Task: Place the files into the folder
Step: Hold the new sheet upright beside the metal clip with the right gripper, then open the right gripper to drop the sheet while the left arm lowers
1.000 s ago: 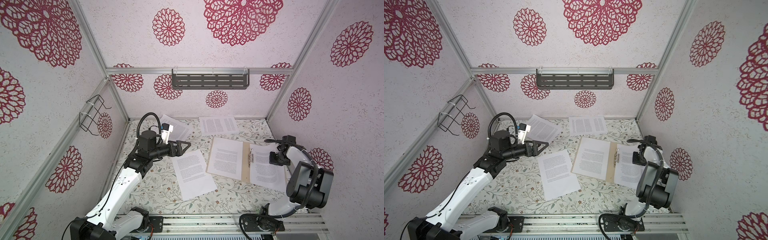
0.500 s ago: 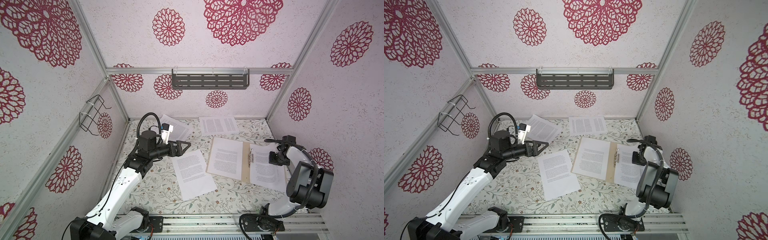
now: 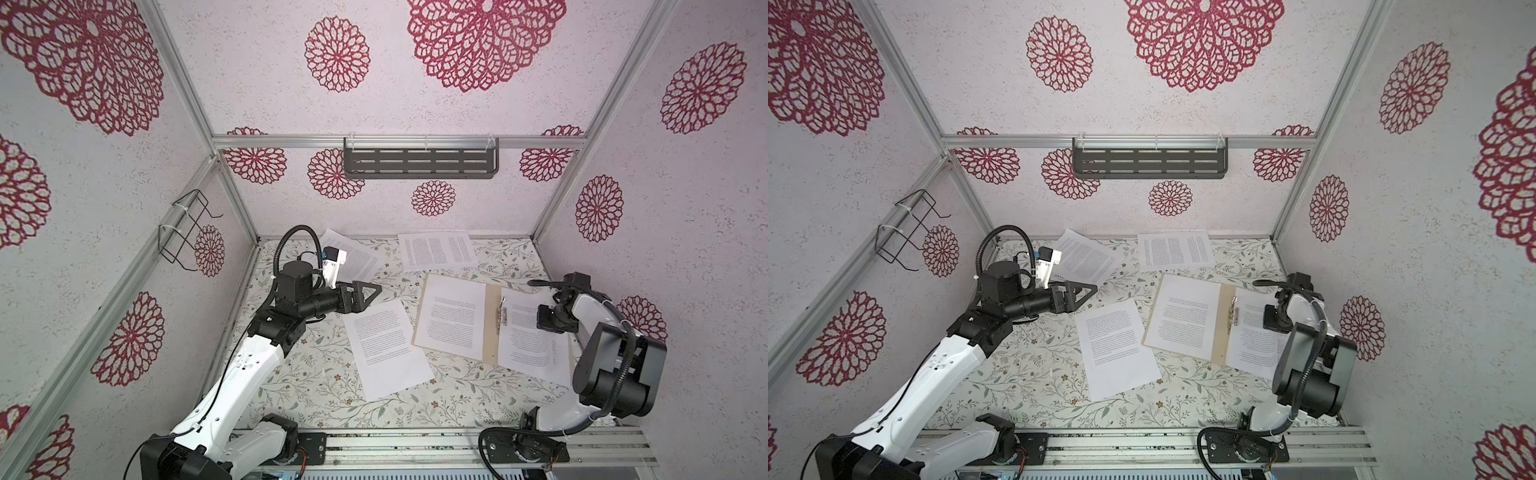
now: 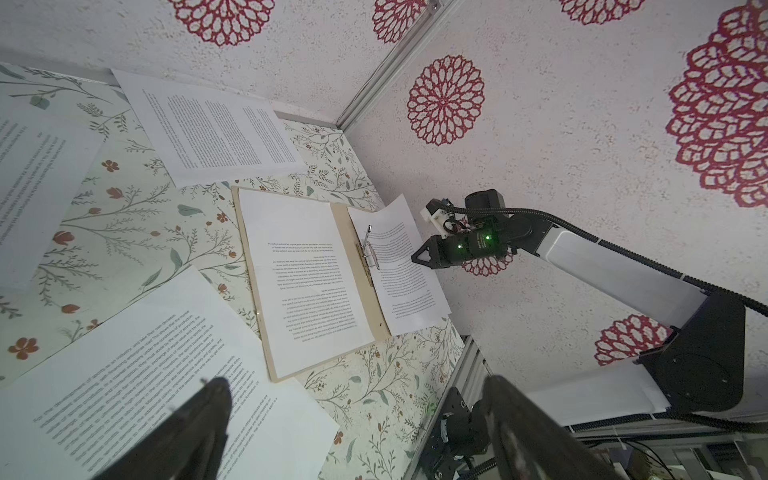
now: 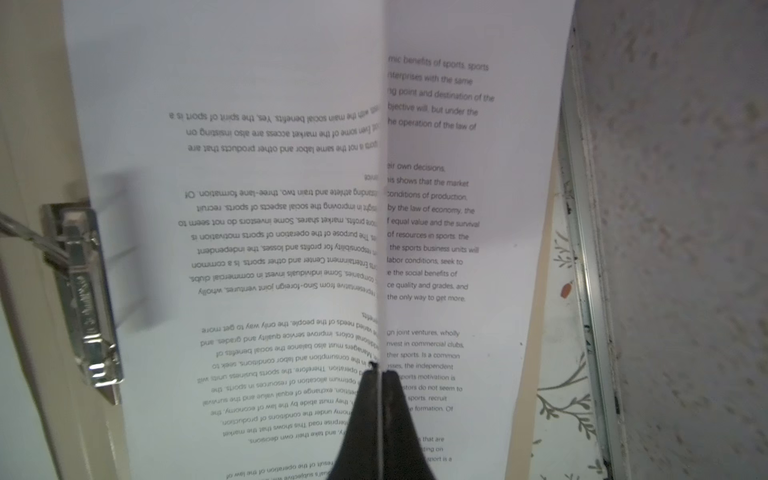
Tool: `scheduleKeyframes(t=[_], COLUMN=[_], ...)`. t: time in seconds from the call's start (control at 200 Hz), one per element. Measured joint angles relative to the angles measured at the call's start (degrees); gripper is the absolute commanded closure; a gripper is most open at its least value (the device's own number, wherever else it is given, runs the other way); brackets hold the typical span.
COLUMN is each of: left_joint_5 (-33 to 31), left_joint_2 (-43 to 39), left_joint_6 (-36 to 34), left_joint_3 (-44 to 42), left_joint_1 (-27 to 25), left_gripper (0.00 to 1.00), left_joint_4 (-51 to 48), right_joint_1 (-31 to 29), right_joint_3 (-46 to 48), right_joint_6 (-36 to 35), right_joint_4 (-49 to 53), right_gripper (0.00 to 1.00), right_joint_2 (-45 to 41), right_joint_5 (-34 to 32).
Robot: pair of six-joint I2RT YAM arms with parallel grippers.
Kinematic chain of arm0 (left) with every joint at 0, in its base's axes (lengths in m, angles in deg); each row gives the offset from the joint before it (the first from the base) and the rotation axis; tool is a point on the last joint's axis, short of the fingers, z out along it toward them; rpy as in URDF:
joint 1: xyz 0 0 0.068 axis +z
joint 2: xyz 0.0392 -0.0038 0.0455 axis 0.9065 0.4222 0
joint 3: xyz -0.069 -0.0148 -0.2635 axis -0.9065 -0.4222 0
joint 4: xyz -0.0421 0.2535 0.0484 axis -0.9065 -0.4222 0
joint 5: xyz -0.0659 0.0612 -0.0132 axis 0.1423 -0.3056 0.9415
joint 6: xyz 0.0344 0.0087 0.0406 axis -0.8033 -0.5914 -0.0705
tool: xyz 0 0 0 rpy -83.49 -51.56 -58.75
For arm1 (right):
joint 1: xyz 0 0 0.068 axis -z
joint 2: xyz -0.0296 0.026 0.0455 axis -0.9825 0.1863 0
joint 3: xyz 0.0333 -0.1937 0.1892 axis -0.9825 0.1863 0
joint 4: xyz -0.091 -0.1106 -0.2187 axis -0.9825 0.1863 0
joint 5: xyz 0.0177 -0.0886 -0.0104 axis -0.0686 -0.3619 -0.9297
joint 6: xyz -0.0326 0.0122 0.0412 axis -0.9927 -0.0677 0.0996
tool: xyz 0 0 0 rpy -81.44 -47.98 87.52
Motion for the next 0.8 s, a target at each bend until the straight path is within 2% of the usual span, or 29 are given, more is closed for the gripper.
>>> scheduleKeyframes(t=[0.8], left_joint_5=[-0.2], left_joint_2=[0.33], left_joint_6=[0.0], left_joint_3=[-0.11], left_joint_1=[0.0], left_gripper=[0.03], left_joint_4=[0.0], right_joint_1=[0.0], right_joint_3=[0.0], right_joint_6=[-0.02], right_joint_4=[-2.29], right_gripper=[1.0], right_joint_2=[1.99], right_joint_5=[-0.13])
